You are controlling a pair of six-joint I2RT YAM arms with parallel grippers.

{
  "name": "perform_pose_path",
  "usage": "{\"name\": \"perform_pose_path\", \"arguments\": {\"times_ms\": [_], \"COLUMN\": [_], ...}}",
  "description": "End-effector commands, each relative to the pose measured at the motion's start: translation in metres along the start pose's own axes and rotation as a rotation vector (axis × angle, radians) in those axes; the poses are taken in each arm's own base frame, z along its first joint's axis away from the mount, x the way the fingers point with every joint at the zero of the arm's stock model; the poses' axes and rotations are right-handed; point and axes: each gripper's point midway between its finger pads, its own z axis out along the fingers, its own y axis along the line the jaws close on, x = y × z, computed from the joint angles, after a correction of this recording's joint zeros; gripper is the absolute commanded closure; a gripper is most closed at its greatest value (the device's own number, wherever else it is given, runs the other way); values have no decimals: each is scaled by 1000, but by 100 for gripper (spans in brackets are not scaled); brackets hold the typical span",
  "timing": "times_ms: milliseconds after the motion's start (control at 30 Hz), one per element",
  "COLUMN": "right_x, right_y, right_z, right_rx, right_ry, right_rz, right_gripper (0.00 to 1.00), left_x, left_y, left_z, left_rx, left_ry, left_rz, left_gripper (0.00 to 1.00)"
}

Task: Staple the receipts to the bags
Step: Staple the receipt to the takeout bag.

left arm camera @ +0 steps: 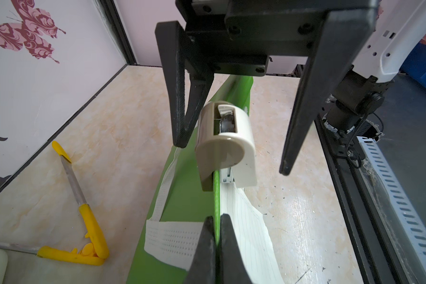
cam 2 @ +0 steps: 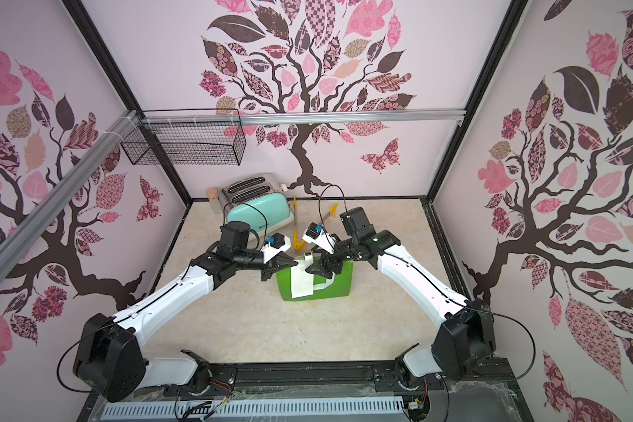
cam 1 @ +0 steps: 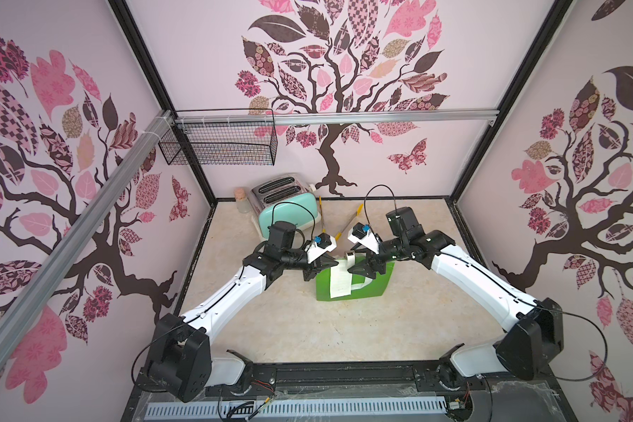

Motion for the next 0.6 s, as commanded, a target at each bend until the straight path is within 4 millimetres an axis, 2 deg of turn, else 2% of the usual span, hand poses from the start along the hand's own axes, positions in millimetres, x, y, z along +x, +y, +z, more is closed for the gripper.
{"name": "perform_pose_path", "arguments": {"times_ms": [0,567], "right_x": [-8,5], "right_y": [8,11], "right_z": [5,20], "right_rx": [-50,-96], "right_ry": [10,68], "right_rz": [-18,-46], "right_gripper": [19,22], "left_x": [12,10], "left_y": [-10,-14], "left_z": [1,1], "left_rx": [22,44], "left_ry": [27,19], "left_rz": [-7,-4], "left_gripper": [100,100]}}
